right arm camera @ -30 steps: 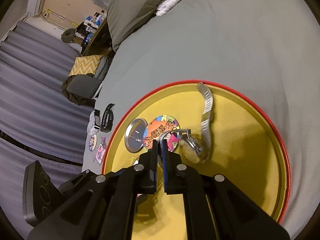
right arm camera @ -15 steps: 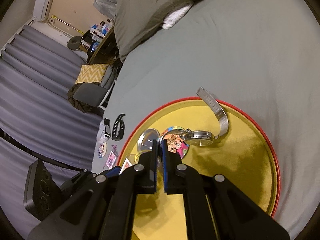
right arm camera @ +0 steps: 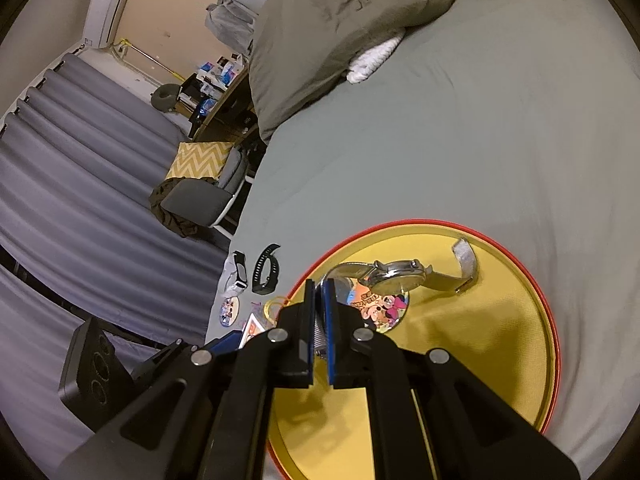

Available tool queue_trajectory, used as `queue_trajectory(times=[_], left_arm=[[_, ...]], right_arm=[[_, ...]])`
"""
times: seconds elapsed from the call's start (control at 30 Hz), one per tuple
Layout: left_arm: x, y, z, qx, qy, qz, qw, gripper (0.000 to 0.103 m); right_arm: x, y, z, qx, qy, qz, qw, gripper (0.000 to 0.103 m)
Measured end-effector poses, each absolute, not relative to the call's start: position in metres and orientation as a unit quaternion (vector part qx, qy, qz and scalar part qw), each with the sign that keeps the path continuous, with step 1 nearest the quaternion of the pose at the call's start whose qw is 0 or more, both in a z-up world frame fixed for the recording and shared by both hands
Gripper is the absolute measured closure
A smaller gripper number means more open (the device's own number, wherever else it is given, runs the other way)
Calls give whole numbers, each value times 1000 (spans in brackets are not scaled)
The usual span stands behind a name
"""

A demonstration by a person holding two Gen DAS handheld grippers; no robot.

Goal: Organize jewelry
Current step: 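Lift the white card holder with the left tool while the right tool lifts the watch, then carry the white card holder and silver watch over the bed beside the tray with both tools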

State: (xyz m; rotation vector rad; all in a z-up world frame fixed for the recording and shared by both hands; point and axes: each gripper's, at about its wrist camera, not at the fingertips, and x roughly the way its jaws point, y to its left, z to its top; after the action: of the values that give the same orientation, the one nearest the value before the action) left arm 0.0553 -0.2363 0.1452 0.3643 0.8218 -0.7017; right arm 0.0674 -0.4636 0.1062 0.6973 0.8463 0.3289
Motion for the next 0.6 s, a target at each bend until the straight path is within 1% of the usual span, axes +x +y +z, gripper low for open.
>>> queue_trajectory(times=[0.6], left_arm=[[50,-205,175,148,363,-327,860,57]], right_arm=[[50,-461,151,336,354,164,857,98]])
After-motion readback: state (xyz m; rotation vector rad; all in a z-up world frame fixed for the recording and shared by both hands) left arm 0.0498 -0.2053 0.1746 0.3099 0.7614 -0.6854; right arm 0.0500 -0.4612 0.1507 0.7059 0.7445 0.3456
